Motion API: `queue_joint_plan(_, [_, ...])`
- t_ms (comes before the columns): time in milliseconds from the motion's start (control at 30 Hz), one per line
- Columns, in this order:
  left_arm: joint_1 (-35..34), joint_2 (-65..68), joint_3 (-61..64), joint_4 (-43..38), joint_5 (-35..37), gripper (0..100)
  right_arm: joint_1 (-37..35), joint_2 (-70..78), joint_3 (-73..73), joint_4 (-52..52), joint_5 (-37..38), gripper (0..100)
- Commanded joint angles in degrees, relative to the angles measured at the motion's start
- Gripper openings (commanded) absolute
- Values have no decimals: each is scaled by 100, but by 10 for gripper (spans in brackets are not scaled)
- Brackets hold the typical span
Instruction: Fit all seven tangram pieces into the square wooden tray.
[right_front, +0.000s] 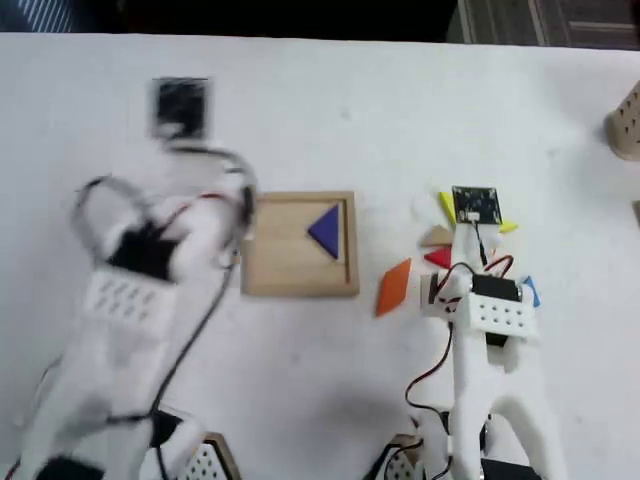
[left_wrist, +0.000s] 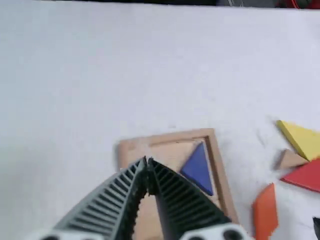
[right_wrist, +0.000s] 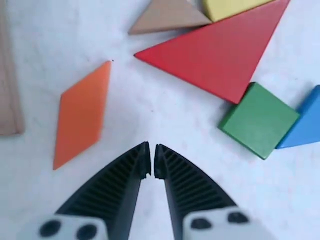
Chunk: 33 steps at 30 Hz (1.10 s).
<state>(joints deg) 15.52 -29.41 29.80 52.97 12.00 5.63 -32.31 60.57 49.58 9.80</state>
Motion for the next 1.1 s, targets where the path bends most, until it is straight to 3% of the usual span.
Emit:
queue_joint_plan(0, [1174, 1007, -422, -756, 79, 27, 207, -163, -26, -57, -9, 18])
queue_joint_plan(167, [2185, 2492, -422, -2251, 88, 27, 347, -163, -26, -57, -9, 18])
queue_joint_plan(333, [2448, 3785, -431, -3182, 88, 25, 338, -163, -26, -75, -9, 18])
queue_joint_plan(467, [2053, 4330, -466, -3244, 88, 24, 321, -163, -26, -92, 0, 18])
queue_joint_plan(633, [1701, 3960, -290, -3200, 88, 24, 312, -154, 53, -251, 387, 18])
queue_joint_plan(900, [1648, 3037, 466, -3244, 88, 25, 189, -163, 158, -356, 501, 18])
queue_joint_plan(1067, [1481, 3407, 431, -3226, 79, 27, 189, -163, 158, -330, 492, 18])
